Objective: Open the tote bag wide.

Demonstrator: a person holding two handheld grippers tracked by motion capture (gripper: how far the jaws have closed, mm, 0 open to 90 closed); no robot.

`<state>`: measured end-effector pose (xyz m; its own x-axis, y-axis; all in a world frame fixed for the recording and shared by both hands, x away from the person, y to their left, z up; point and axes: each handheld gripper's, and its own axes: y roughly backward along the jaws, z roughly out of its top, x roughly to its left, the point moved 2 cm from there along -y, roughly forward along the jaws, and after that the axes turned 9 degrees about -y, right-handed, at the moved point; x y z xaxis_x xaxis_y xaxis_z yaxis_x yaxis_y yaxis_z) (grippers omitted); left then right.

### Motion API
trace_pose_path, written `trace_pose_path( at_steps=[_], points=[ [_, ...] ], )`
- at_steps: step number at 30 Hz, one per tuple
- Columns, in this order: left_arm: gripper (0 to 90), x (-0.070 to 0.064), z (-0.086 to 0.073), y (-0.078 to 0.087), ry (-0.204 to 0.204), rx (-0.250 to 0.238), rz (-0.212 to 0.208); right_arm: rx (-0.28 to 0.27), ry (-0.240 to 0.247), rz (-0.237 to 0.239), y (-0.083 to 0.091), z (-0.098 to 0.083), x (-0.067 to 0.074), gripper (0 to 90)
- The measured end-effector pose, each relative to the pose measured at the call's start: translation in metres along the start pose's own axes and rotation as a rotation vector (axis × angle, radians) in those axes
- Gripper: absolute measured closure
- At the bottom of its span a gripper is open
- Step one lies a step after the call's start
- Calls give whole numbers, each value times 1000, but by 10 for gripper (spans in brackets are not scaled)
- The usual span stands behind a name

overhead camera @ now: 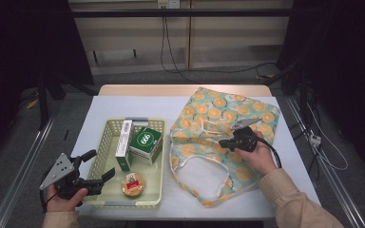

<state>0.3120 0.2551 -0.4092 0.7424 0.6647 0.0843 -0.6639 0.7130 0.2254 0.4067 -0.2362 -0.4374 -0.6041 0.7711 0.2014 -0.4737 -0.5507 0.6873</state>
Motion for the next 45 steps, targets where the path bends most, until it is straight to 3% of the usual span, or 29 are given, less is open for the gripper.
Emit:
trace_pose_path(
  at_steps=[3, 8, 13, 21, 28, 31, 36, 41, 45],
  points=[
    [56, -1, 1, -1, 4, -7, 0, -19, 15, -26, 5, 11, -5, 900],
    [56, 0, 0, -1, 5, -2, 1, -75, -70, -47, 2, 22, -32, 900],
    [56, 0, 0, -2, 1, 0, -3, -69, -128, -82, -10, 21, -56, 900],
    [56, 2, -1, -1, 5, -2, 1, -62, -137, -136, -21, 18, -73, 900],
    [56, 1, 0, -2, 6, -2, -1, -38, -122, -176, -33, 12, -77, 880],
    [56, 1, -1, -3, 9, -2, -2, -22, -92, -196, -35, 9, -77, 853],
    [56, 1, -1, -2, 4, 0, -3, -13, -85, -196, -34, 8, -76, 783],
    [56, 1, 0, -2, 4, -3, 0, -46, -89, -161, -27, 14, -67, 686],
    [56, 1, -1, -2, 9, -4, -1, -82, -54, -154, -18, 20, -58, 650]
  ],
)
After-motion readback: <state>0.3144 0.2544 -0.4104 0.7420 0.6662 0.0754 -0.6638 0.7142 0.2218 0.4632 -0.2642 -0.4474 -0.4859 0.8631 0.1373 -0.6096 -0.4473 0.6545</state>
